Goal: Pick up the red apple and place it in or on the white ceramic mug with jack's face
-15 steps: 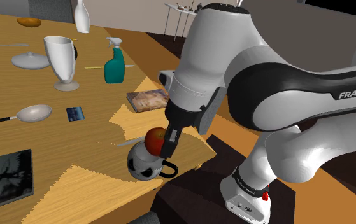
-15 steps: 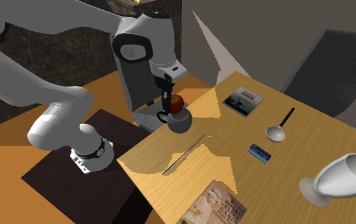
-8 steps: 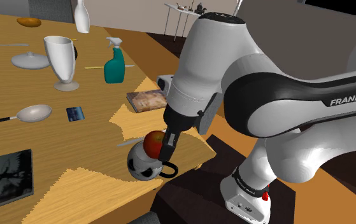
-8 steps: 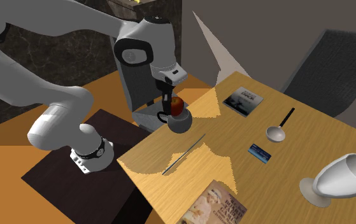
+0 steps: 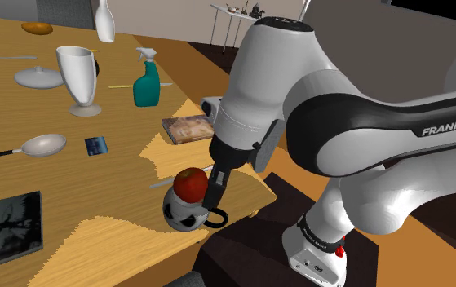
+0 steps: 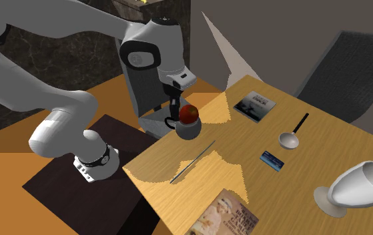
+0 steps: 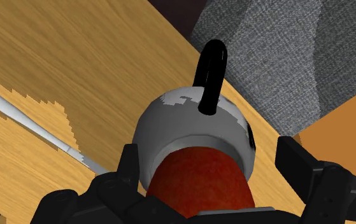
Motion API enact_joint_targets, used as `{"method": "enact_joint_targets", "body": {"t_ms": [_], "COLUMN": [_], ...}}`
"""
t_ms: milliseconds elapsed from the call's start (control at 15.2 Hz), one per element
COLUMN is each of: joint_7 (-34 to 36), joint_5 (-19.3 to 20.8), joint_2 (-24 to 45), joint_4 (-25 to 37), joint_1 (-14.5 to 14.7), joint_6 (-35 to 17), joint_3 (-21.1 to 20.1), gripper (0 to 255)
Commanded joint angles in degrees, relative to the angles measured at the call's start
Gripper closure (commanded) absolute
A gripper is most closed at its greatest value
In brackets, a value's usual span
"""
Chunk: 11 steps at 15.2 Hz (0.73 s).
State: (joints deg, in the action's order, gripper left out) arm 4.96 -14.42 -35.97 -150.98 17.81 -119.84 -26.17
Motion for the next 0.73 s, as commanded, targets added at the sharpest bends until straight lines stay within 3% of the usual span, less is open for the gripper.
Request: {"method": "enact_joint_targets", "body": {"t_ms": [0,198,660], "joint_7": [0.0,0.0,0.0], "joint_5": [0.2,1.0,1.0], "joint_2": [-0.9,-2.8,-2.8], "joint_4": [1.4,5.5,5.5], "joint_1": [0.0,0.0,0.0], "joint_6": [2.3,8.2,8.2], "joint_3": [0.5,1.8,1.9], "gripper": [0,0,0]}}
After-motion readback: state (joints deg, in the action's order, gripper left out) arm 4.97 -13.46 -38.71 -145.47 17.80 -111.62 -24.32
